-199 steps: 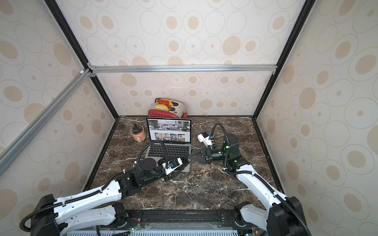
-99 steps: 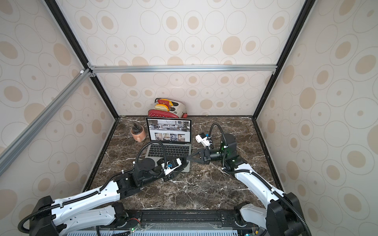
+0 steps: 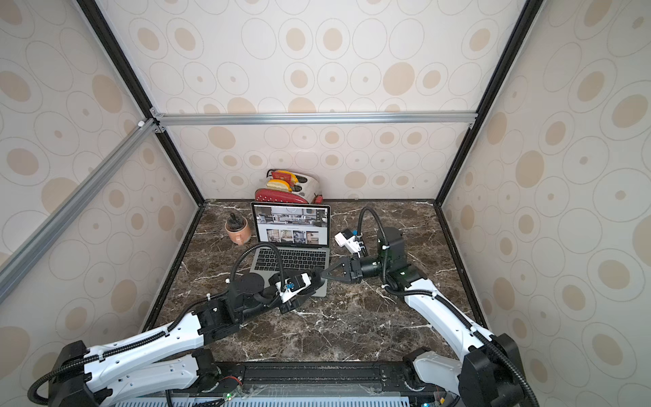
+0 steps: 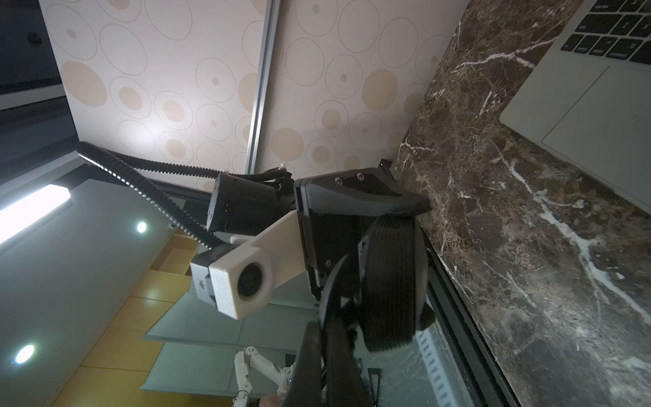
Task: Insert the wireless mouse receiver into the laptop
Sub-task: Close the lid on the mouse.
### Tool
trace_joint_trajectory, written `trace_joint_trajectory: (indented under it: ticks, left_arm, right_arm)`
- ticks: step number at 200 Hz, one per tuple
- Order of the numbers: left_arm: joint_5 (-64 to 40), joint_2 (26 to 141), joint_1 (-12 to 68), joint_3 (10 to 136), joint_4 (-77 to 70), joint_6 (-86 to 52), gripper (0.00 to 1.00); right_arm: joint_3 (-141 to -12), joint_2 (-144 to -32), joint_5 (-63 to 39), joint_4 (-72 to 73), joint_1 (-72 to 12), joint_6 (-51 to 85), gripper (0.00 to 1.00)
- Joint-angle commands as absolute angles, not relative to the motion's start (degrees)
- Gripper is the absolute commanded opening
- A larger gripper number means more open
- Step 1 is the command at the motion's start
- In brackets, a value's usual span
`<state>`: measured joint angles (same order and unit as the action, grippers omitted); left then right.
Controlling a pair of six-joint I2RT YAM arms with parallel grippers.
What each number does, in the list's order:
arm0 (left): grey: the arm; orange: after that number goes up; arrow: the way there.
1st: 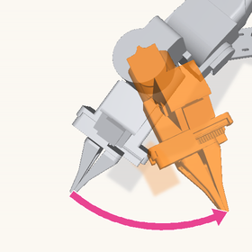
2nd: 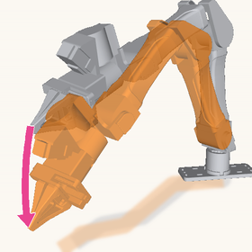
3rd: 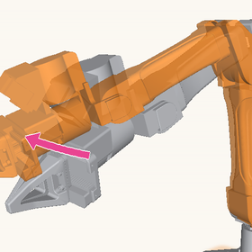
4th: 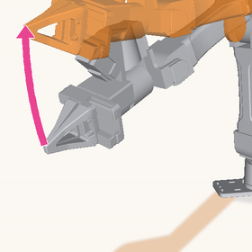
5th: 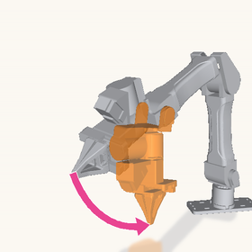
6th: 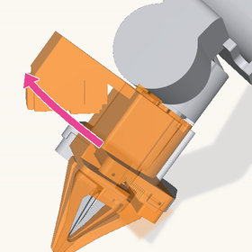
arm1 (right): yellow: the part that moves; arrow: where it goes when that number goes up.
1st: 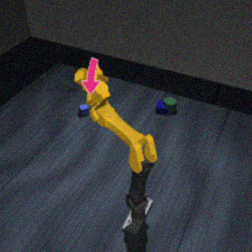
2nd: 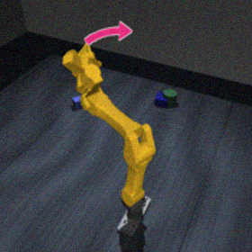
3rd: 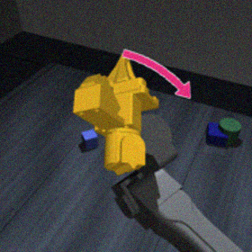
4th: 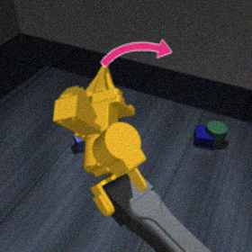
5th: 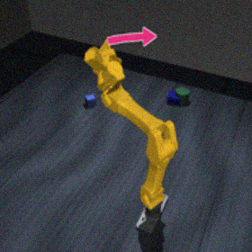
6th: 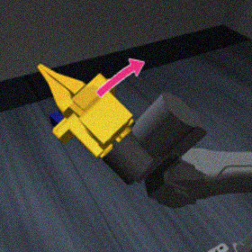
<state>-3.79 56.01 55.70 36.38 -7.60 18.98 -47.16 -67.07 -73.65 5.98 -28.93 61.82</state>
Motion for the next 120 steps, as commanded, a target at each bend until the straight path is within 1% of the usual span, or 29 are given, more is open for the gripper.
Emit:
trace_joint_trajectory:
  ticks: [1,20,65,120]
  left_arm:
    - [-4.71,54.11,55.33,38.41,-9.84,18.95,0.0]
    - [-4.86,54.18,55.37,38.51,-9.84,18.9,0.0]
    - [-5.34,53.92,55.37,38.35,-10.28,18.35,0.0]
    - [-5.21,53.4,55.42,38.02,-10.37,18.11,0.0]
  right_arm:
    - [-49.24,-67.49,-70.16,-1.56,-29.7,56.32,0.0]
    - [-50.15,-67.63,-68.71,-4.24,-30.48,54.38,0.0]
    - [-49.7,-68.2,-67.11,-3.81,-31.54,53.62,0.0]
    - [-47.37,-68.47,-67.3,3.73,-31.61,57.81,0.0]
